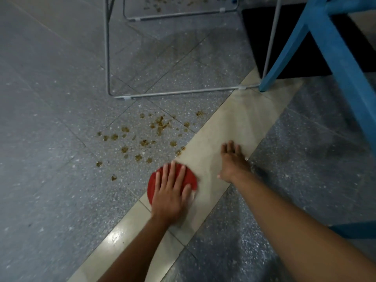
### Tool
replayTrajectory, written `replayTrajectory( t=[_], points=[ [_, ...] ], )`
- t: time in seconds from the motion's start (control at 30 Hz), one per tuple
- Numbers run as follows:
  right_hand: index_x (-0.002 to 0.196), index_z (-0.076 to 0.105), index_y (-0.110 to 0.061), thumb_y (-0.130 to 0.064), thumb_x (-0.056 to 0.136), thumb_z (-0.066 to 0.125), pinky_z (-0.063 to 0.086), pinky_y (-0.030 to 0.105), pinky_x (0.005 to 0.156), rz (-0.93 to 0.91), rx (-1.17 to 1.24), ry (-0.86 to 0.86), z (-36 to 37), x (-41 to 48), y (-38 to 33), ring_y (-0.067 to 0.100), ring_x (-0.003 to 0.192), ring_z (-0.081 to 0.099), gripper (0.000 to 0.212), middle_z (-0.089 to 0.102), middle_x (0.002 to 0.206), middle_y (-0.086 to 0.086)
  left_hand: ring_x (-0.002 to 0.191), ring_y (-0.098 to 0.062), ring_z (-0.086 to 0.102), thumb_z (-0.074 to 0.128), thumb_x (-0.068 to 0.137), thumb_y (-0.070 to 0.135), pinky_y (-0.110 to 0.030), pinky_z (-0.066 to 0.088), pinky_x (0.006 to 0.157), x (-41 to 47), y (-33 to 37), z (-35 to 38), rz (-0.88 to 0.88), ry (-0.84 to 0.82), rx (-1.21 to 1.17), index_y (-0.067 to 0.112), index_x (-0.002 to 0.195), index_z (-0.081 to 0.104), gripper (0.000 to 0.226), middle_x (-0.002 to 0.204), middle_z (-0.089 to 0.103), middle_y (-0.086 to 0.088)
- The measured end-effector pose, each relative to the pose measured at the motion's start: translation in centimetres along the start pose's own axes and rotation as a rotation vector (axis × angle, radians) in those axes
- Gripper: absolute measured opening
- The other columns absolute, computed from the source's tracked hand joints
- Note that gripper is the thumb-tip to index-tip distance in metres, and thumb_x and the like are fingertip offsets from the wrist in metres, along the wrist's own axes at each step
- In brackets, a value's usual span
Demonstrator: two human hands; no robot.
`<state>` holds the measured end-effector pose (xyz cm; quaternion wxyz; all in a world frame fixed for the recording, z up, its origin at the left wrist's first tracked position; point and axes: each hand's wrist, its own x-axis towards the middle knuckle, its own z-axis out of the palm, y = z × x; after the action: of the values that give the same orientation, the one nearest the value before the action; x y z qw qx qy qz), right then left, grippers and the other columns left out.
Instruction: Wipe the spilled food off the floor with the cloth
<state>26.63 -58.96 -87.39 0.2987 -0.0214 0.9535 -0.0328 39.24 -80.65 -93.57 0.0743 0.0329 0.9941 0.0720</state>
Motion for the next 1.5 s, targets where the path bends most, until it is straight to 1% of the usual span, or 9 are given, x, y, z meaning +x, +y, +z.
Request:
replayTrajectory(
  t=[0.1,0.27,0.5,0.73,0.93,1.07,1.2,1.33,1.5],
  points=[
    [0.161,-0.006,-0.011,-0.03,0.091,0.073,0.022,0.048,0.123,0.011,0.002,0.008,0.3,0.1,-0.1,0.037,0.156,-0.006,0.108,-0.015,0.169,0.012,0.165,-0.035,-0.012,0.021,0.113,0.056,-0.057,0.0,0.134,3.2,3.2,-0.2,-0.142,0.002,-0.055,0.02,0.172,0.003,0.072,0.179,-0.008,-0.014],
    [0.161,-0.012,-0.011,-0.044,0.086,0.078,0.016,0.045,0.126,-0.022,-0.018,-0.058,-0.4,0.0,0.6,0.038,0.155,-0.009,0.122,-0.019,0.168,0.013,0.167,-0.028,-0.001,0.03,0.114,0.058,-0.059,0.016,0.13,-2.6,-0.2,1.5,0.303,-0.013,0.02,0.029,0.173,0.01,0.069,0.181,-0.001,-0.004],
    [0.161,-0.01,-0.009,-0.045,0.084,0.079,0.021,0.046,0.123,0.028,-0.085,-0.033,-0.4,0.0,-0.4,0.04,0.155,-0.004,0.124,-0.014,0.169,0.015,0.165,-0.031,-0.018,0.013,0.112,0.061,-0.056,-0.003,0.134,2.0,2.0,-0.5,-0.189,-0.019,-0.085,0.024,0.172,0.001,0.072,0.179,-0.011,-0.011],
    [0.163,0.007,-0.015,-0.045,0.08,0.081,0.018,0.043,0.126,0.014,-0.061,0.003,-2.0,-1.2,-0.3,0.033,0.156,0.005,0.116,-0.003,0.171,0.01,0.167,-0.023,-0.005,0.029,0.113,0.061,-0.052,-0.002,0.134,-4.7,0.1,1.1,0.422,-0.078,-0.001,0.037,0.172,0.011,0.065,0.181,0.001,0.003],
    [0.154,0.04,-0.019,-0.04,0.088,0.073,0.039,0.04,0.114,-0.028,0.026,0.192,-3.0,-3.1,-0.8,0.03,0.141,0.039,0.077,0.036,0.159,0.008,0.165,-0.034,-0.017,0.015,0.112,0.06,-0.056,-0.007,0.134,2.9,2.0,-1.5,-0.152,-0.015,-0.108,0.025,0.173,0.005,0.07,0.178,-0.011,-0.011],
    [0.141,0.057,-0.019,-0.027,0.087,0.071,0.048,0.037,0.105,-0.097,0.116,0.267,-3.9,-4.9,-1.8,0.029,0.127,0.055,0.057,0.059,0.138,0.007,0.165,-0.031,-0.015,0.014,0.113,0.06,-0.06,0.004,0.133,1.9,8.3,0.3,0.215,-0.074,-0.12,0.028,0.172,0.011,0.067,0.18,-0.003,-0.006],
    [0.138,0.062,-0.02,-0.015,0.086,0.066,0.054,0.035,0.097,-0.038,0.162,0.3,-5.5,-5.5,0.3,0.031,0.116,0.064,0.052,0.068,0.128,0.01,0.167,-0.026,-0.004,0.027,0.114,0.06,-0.055,0.003,0.133,-5.7,3.5,2.2,0.549,-0.08,-0.026,0.038,0.171,0.017,0.062,0.181,0.001,-0.001],
    [0.139,0.062,-0.022,-0.02,0.085,0.07,0.058,0.037,0.09,0.038,0.239,0.286,-5.5,-6.0,2.7,0.033,0.11,0.067,0.055,0.07,0.125,0.012,0.167,-0.03,-0.006,0.022,0.113,0.062,-0.059,0.011,0.132,-2.7,-1.1,-0.1,0.266,-0.06,-0.006,0.035,0.172,0.013,0.065,0.18,0.002,-0.007],
    [0.138,0.061,-0.026,-0.026,0.081,0.075,0.054,0.036,0.093,0.067,0.281,0.259,-3.0,-7.5,3.4,0.032,0.115,0.065,0.059,0.069,0.127,0.008,0.165,-0.034,-0.015,0.015,0.112,0.06,-0.057,-0.002,0.133,5.3,9.1,-1.3,0.113,-0.074,-0.103,0.024,0.173,0.009,0.071,0.179,-0.006,-0.012]
  ],
)
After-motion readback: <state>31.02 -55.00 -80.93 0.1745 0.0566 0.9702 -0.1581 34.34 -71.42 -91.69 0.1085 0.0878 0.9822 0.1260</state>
